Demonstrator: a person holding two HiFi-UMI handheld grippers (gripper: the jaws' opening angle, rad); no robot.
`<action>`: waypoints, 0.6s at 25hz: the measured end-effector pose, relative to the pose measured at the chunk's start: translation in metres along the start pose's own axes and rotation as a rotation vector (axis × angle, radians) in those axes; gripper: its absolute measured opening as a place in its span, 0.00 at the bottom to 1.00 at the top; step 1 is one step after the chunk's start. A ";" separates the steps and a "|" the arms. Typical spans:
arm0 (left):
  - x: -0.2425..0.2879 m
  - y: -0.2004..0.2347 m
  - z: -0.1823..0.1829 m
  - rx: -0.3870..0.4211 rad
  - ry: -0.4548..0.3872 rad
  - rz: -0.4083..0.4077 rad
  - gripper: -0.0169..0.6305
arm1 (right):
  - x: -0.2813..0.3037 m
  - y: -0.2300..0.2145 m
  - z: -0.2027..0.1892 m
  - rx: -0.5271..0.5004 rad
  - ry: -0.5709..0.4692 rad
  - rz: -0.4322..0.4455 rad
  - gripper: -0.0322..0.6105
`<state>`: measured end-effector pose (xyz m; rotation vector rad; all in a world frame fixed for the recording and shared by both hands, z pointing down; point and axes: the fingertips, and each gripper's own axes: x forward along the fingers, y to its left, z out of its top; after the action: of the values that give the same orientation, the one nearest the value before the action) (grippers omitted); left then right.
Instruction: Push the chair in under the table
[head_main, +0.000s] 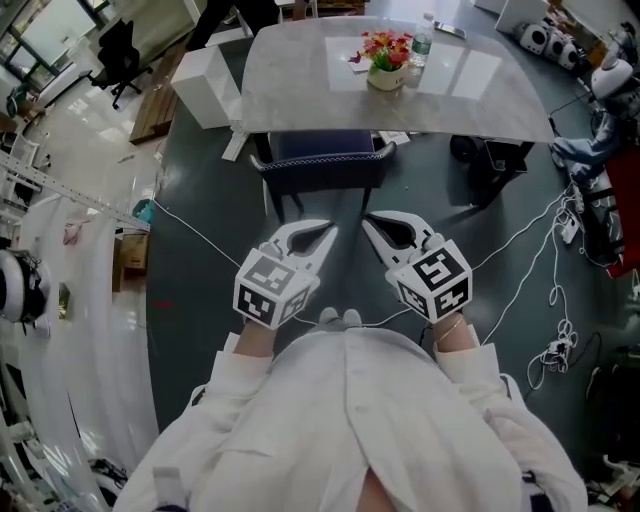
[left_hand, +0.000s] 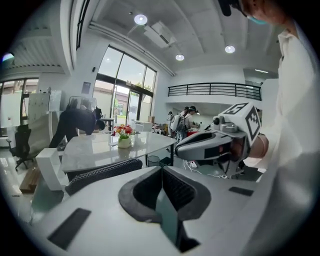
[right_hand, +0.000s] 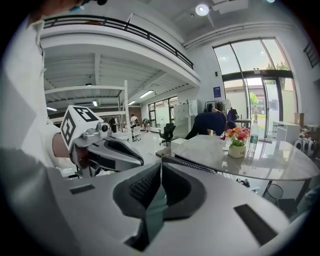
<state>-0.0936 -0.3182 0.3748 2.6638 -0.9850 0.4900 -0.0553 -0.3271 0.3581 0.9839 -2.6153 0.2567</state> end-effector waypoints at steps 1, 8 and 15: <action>0.000 -0.002 -0.005 -0.002 0.010 -0.007 0.05 | 0.000 0.002 -0.003 0.004 0.006 -0.001 0.11; -0.005 -0.009 -0.014 -0.001 0.024 -0.021 0.05 | -0.002 0.007 -0.022 0.006 0.085 -0.053 0.10; -0.008 -0.006 -0.021 -0.037 0.028 -0.016 0.05 | 0.003 0.013 -0.028 0.009 0.096 -0.053 0.10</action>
<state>-0.1004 -0.3021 0.3898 2.6232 -0.9544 0.4990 -0.0591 -0.3115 0.3844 1.0164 -2.5000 0.2961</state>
